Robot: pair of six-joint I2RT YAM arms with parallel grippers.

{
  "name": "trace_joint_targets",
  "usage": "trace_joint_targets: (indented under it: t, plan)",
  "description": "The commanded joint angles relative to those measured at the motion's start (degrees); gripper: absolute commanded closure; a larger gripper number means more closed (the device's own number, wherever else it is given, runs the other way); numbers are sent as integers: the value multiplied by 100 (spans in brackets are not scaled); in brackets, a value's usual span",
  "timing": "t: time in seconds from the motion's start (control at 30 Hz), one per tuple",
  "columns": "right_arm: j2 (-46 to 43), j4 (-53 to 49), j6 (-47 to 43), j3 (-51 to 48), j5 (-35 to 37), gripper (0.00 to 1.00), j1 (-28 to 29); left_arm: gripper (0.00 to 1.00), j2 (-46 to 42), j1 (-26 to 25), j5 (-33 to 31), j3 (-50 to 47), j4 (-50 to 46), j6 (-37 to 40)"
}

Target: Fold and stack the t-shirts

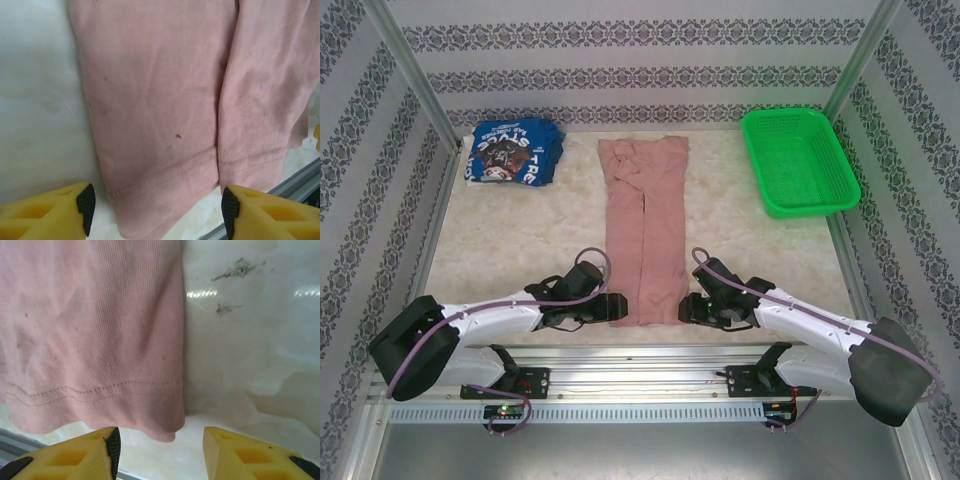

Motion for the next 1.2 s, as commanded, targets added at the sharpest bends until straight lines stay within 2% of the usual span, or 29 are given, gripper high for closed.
trace_joint_targets:
  t: [0.0, 0.1, 0.2, 0.43, 0.67, 0.97, 1.07, 1.17]
  plan:
    - [19, -136, -126, -8, 2, 51, 52, 32, -159, -178, -54, -35, -385, -197]
    - [129, -115, -189, -10, -12, 51, 48, 34, -89, -243, -85, -35, -416, -224]
    - [366, -23, -249, 42, -53, 51, 53, 41, 85, -269, -80, -88, -246, -275]
    - [643, 378, -207, 37, -45, 51, 85, 68, 513, -366, -138, -70, 211, -321]
    - [912, 914, -129, 131, -156, 55, 35, 85, 646, -366, -198, 76, 318, -162]
    - [1273, 1004, -169, 482, -323, 63, 24, 92, 632, -366, -78, 186, 450, -45]
    - [1385, 928, -254, 631, -339, 71, 1, 92, 503, -366, -109, 228, 347, 36]
    - [1450, 862, -290, 739, -317, 74, -35, 93, 413, -366, -96, 235, 306, 74]
